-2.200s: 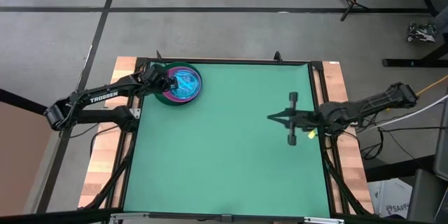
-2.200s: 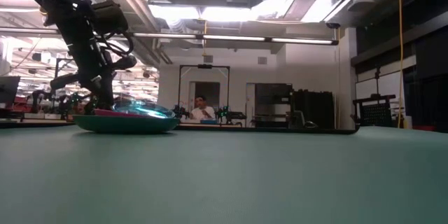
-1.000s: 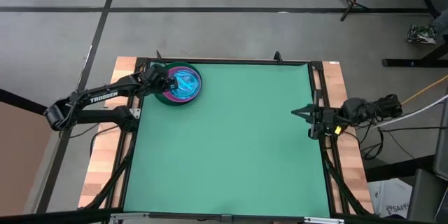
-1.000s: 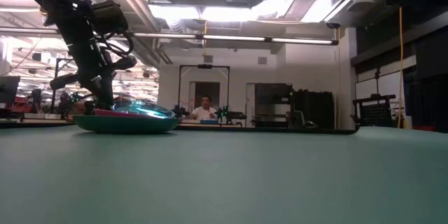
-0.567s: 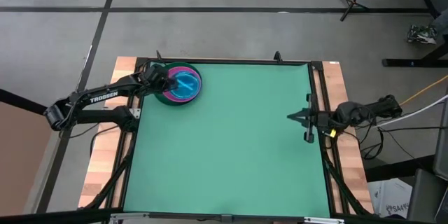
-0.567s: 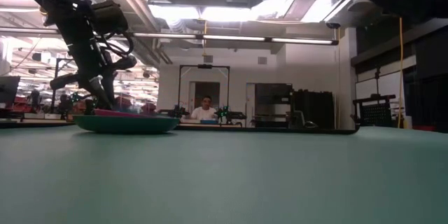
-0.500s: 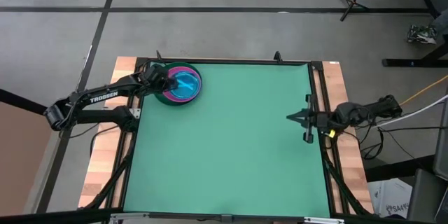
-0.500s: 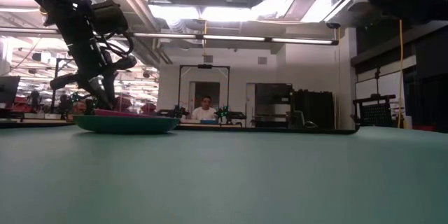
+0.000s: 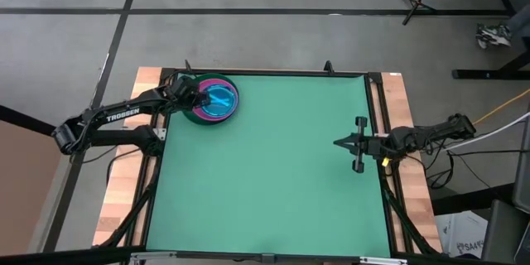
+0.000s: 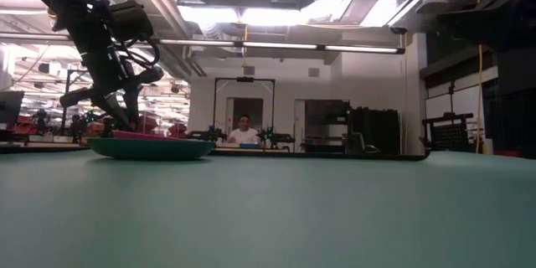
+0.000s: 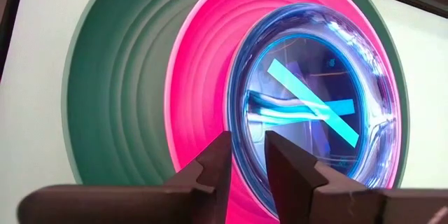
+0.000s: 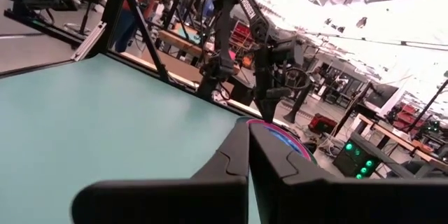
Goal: Stack plastic plates
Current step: Stack the blue plate on top of the blue plate
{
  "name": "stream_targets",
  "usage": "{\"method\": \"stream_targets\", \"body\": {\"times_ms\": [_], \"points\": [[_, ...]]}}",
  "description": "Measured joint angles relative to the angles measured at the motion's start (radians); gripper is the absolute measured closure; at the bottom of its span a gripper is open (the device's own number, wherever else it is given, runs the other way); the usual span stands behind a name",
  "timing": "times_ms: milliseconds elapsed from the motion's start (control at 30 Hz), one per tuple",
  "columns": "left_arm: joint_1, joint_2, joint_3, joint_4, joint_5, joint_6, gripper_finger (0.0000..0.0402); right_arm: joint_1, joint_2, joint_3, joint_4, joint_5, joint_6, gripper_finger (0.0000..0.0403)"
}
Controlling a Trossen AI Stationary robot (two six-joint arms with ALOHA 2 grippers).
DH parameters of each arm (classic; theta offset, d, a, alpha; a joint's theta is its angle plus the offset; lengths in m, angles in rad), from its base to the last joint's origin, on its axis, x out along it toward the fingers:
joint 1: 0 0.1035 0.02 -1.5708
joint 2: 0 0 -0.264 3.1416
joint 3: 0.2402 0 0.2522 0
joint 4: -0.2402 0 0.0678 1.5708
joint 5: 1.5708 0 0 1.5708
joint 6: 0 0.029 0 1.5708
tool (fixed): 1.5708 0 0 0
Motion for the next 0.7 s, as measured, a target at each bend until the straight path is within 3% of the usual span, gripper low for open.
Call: {"method": "stream_targets", "body": {"times_ms": [233, 500, 700], "points": [[-0.001, 0.000, 0.000, 0.000, 0.000, -0.001, 0.0321, 0.000, 0.001, -0.016, 0.031, -0.017, -0.025, 0.0401], [-0.001, 0.000, 0.000, 0.000, 0.000, 0.000, 0.0321, 0.000, 0.001, -0.016, 0.067, -0.025, -0.234, 0.0401], [-0.001, 0.000, 0.000, 0.000, 0.001, 0.000, 0.0321, -0.024, 0.001, -0.016, 0.032, 0.044, -0.290, 0.0401]]}}
